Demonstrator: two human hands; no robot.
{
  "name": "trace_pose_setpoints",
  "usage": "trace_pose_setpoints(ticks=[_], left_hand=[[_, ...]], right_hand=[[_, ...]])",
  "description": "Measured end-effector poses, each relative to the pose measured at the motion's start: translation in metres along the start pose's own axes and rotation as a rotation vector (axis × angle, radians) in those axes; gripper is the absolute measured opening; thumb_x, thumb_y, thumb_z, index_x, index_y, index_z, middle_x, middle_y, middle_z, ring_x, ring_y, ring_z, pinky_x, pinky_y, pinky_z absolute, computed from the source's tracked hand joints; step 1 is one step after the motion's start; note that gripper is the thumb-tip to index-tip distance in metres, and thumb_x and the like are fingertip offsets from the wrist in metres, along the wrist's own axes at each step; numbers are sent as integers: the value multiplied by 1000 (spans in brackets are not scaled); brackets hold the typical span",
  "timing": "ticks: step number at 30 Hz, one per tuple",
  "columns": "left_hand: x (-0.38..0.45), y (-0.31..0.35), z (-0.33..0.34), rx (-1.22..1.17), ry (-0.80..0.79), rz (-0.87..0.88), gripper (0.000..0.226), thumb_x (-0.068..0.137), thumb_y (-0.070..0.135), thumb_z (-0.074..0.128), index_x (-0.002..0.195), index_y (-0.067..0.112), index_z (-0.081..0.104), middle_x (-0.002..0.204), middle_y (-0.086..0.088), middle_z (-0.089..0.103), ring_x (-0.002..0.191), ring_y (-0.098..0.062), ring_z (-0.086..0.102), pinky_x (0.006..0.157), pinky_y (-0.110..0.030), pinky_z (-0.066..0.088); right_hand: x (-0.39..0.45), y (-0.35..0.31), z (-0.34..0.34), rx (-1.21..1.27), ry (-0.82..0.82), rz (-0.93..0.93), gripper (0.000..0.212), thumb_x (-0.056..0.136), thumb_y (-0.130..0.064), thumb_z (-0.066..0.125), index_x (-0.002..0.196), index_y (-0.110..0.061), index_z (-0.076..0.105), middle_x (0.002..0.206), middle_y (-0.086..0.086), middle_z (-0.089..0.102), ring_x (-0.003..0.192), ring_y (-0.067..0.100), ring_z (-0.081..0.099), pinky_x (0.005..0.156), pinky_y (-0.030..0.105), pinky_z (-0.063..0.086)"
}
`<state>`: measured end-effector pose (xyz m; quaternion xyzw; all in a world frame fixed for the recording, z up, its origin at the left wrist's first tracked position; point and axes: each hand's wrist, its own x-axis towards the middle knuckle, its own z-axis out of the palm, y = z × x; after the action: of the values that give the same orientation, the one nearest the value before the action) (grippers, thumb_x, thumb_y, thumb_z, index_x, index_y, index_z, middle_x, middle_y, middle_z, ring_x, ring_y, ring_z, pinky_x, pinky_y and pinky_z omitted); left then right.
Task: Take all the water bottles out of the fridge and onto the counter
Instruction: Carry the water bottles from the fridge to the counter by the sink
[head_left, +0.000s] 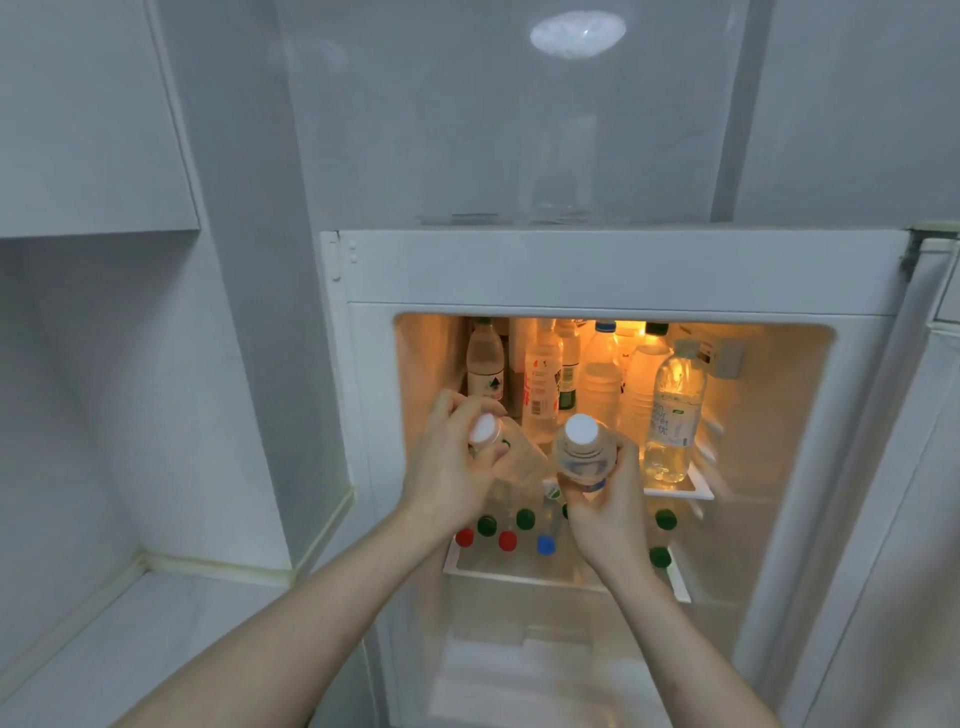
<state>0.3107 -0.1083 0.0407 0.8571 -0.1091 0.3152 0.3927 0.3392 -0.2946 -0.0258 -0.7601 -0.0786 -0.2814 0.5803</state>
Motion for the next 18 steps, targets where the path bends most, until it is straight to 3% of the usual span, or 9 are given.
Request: trace_pose_setpoints(ticks=[3, 6, 12, 18], left_hand=[[-40, -2, -37, -37, 17, -44, 36, 88, 12, 77, 113, 36, 66, 108, 22, 44, 103, -2, 56, 85, -13, 49], [-94, -10, -76, -69, 6, -86, 39, 87, 10, 79, 113, 37, 69, 108, 17, 49, 102, -6, 58, 85, -14, 53], [-212, -39, -145, -42, -33, -342, 45, 84, 10, 81, 112, 43, 70, 109, 22, 54, 101, -4, 62, 90, -30, 58], [-322, -49, -208, 62, -12, -489, 42, 87, 12, 78, 110, 46, 69, 113, 18, 57, 105, -5, 61, 89, -31, 58]], right_hand=[[-34, -27, 1, 103, -9, 22, 71, 81, -6, 86, 123, -44, 43, 121, -16, 60, 109, -7, 60, 91, 16, 47], [-73, -49, 5, 170, -74, 22, 73, 78, -7, 89, 122, -48, 47, 123, -19, 63, 114, -1, 63, 94, 20, 52], [-165, -90, 23, 178, -372, 87, 73, 76, -4, 91, 126, -39, 52, 116, -27, 67, 105, -8, 67, 82, 8, 52], [-252, -105, 61, 110, -695, 129, 66, 71, 0, 87, 120, -34, 58, 108, -23, 71, 98, 4, 70, 80, 17, 56]])
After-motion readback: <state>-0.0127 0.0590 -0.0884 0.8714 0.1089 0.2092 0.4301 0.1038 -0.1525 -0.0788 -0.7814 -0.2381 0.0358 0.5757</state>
